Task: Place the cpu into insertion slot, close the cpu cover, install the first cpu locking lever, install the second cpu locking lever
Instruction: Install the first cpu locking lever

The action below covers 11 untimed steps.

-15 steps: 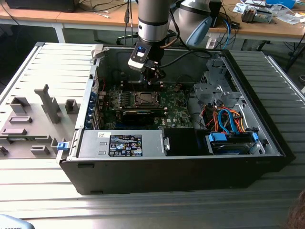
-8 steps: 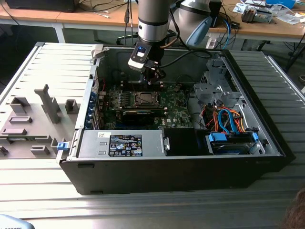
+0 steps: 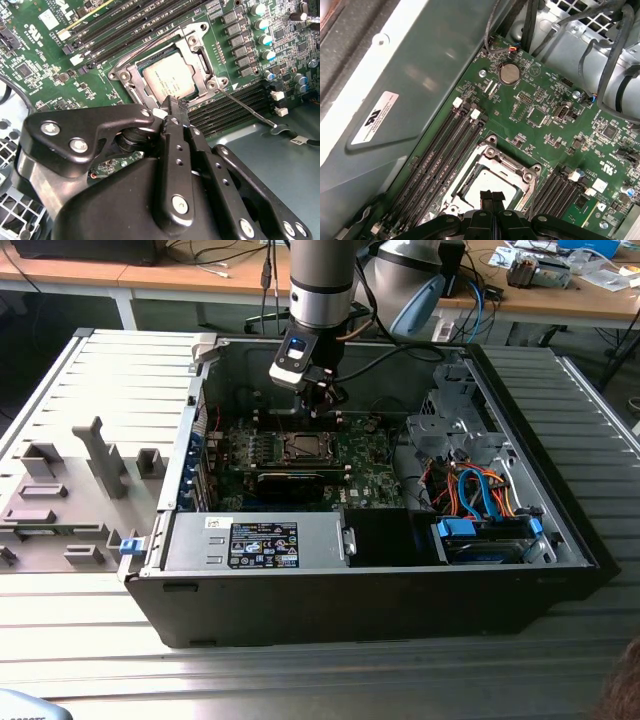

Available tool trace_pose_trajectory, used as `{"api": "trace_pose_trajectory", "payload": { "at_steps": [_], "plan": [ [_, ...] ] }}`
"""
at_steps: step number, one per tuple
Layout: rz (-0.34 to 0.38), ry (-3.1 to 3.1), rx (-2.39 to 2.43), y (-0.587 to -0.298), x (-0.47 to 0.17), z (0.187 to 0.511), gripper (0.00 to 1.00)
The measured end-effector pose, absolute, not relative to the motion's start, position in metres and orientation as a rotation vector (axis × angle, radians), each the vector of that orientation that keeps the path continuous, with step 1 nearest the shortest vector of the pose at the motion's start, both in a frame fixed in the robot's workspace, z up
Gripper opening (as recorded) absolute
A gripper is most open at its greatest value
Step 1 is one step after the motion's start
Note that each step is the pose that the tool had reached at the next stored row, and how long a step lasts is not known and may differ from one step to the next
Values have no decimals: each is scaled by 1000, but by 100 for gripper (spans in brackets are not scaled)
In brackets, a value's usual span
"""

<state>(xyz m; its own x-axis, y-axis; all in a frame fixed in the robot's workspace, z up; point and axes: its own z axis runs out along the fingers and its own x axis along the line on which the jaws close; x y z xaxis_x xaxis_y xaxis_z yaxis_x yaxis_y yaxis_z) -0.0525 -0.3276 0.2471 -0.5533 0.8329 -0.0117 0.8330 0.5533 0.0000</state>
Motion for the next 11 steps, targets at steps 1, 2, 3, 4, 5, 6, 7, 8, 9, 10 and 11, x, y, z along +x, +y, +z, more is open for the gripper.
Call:
{"api": "trace_pose_trajectory", "payload": {
  "at_steps": [1,2,3,4,5,6,7,8,9,10,11],
  "plan": [
    [-9,2760,1479,-328,-52,247,11],
    [-9,2760,1478,-328,-52,247,11],
    [-9,2761,1478,-328,-52,247,11],
    [-9,2761,1476,-328,-52,247,11],
    [-9,2762,1475,-328,-52,247,11],
    [-9,2762,1475,-328,-52,247,11],
    [-9,2763,1474,-328,-52,247,11],
    [-9,2763,1473,-328,-52,247,11],
    [-9,2764,1471,-328,-52,247,11],
    [-9,2765,1470,-328,-52,247,11],
    [-9,2765,1469,-328,-52,247,11]
  ]
}}
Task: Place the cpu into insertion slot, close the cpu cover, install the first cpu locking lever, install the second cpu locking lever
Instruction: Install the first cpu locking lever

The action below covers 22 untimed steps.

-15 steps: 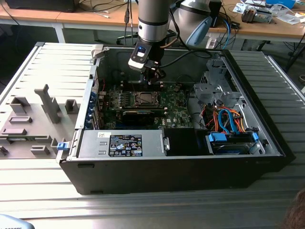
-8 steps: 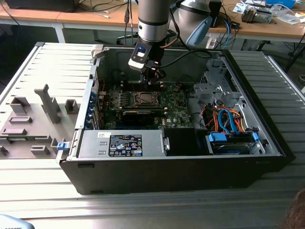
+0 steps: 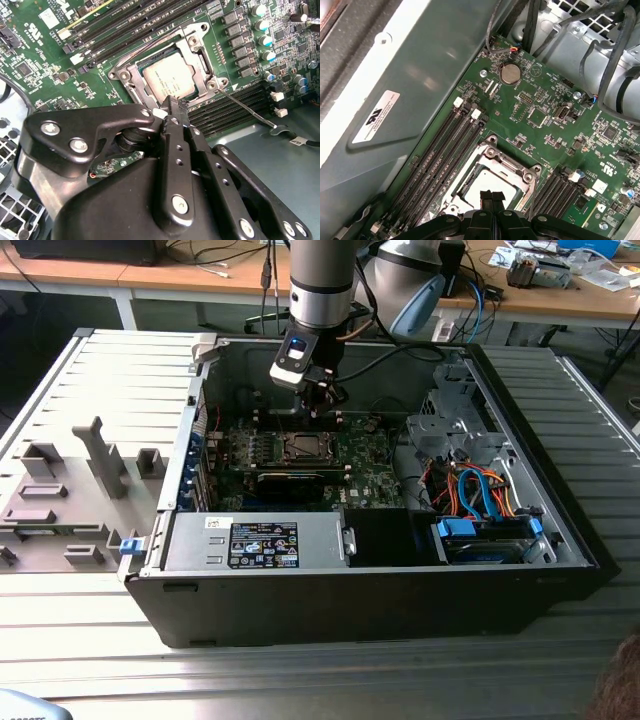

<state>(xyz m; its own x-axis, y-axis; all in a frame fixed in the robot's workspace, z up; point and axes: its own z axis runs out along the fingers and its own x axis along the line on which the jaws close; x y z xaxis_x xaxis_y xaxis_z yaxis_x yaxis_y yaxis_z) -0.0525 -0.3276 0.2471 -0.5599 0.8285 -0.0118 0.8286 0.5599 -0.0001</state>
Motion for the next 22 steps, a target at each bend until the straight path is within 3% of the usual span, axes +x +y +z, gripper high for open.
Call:
{"api": "trace_pose_trajectory", "payload": {
  "at_steps": [22],
  "plan": [
    [-9,2776,1448,-328,-52,247,11]
  ]
}}
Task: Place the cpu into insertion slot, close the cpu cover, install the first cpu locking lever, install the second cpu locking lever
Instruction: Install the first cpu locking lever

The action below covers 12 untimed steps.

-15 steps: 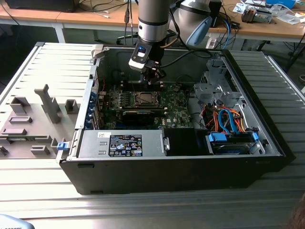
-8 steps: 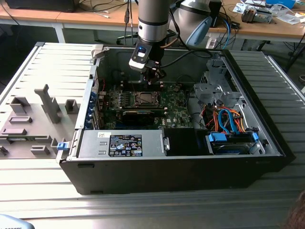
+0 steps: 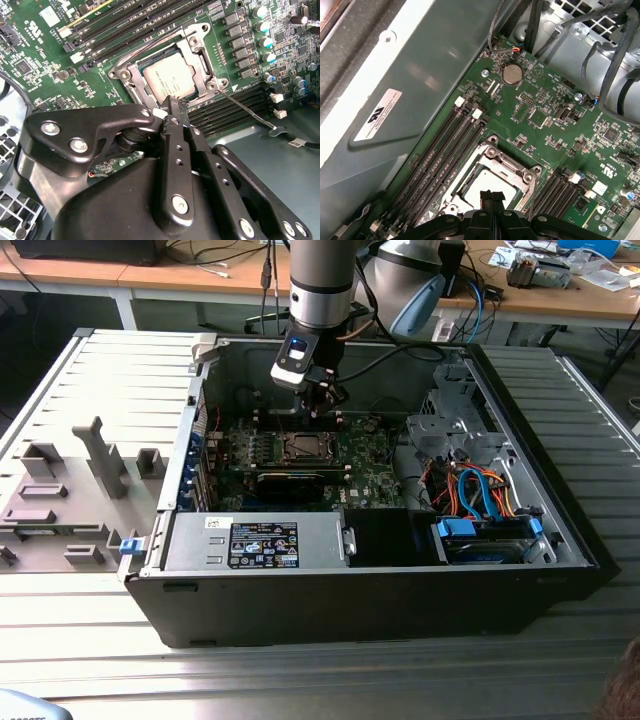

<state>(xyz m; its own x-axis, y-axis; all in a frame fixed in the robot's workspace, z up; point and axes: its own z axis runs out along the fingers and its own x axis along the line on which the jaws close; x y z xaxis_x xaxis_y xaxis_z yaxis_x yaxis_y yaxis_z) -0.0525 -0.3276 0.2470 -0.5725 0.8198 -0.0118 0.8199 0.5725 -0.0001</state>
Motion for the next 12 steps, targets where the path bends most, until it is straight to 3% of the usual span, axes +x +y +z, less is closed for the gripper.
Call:
{"api": "trace_pose_trajectory", "payload": {
  "at_steps": [12],
  "plan": [
    [-9,2782,1436,-328,-52,247,11]
  ]
}}
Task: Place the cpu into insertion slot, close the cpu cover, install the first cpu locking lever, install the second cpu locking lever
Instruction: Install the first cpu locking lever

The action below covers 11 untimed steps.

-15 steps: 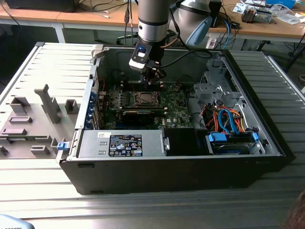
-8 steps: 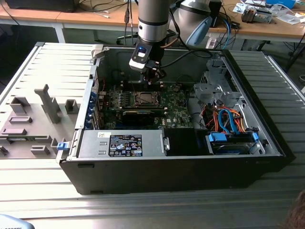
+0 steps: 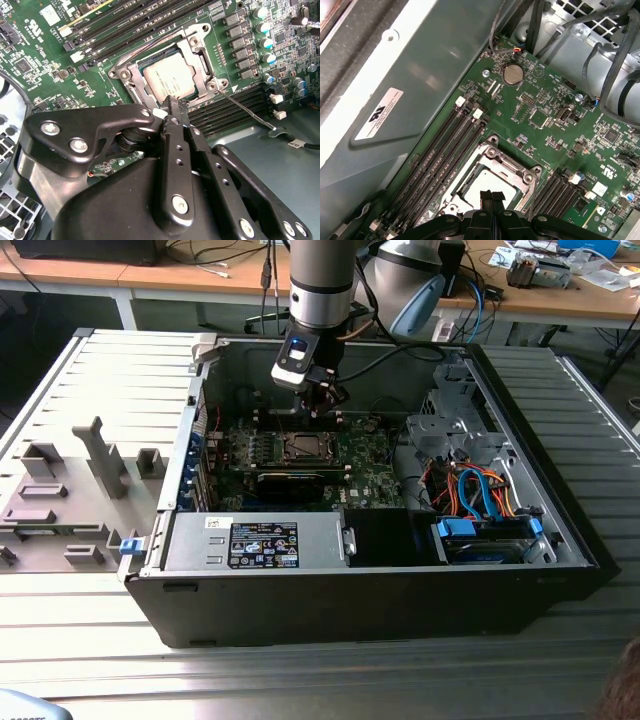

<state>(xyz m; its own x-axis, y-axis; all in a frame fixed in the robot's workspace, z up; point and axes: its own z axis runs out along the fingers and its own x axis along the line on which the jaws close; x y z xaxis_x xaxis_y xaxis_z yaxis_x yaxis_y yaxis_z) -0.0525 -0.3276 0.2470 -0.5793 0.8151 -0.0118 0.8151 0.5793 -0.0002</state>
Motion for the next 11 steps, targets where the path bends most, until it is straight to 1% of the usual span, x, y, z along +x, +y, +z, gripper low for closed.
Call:
{"api": "trace_pose_trajectory", "payload": {
  "at_steps": [11],
  "plan": [
    [-9,2788,1425,-328,-52,247,11]
  ]
}}
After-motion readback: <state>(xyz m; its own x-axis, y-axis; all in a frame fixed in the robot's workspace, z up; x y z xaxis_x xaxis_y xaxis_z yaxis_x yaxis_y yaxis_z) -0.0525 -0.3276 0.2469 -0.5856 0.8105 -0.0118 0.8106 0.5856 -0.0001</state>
